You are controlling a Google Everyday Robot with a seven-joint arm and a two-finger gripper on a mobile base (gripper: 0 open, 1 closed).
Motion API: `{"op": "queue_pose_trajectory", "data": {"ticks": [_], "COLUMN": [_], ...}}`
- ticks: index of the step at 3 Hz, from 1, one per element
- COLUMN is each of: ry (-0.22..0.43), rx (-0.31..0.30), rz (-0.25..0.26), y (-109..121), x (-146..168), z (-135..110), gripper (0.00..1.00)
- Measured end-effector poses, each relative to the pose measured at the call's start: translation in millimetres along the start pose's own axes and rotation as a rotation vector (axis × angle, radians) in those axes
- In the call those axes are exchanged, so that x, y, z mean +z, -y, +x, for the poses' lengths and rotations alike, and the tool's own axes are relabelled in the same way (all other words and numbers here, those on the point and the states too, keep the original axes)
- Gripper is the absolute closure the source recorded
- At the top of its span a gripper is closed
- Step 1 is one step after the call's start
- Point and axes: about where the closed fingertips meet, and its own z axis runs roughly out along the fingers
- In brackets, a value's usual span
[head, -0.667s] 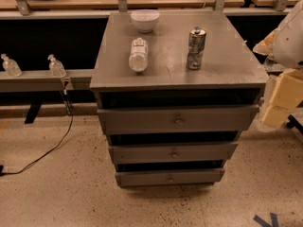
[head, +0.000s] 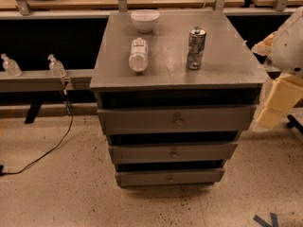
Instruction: Open middle drawer
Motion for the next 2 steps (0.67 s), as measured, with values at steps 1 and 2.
{"op": "queue_pose_trajectory", "data": {"ticks": [1,2], "ry": [0.114,0.291], "rx": [-0.027,0.033], "rz": [0.022,-0.083], "y": [-28,-77], "x": [23,107], "z": [-12,-18], "gripper": [0.00,0.00]}}
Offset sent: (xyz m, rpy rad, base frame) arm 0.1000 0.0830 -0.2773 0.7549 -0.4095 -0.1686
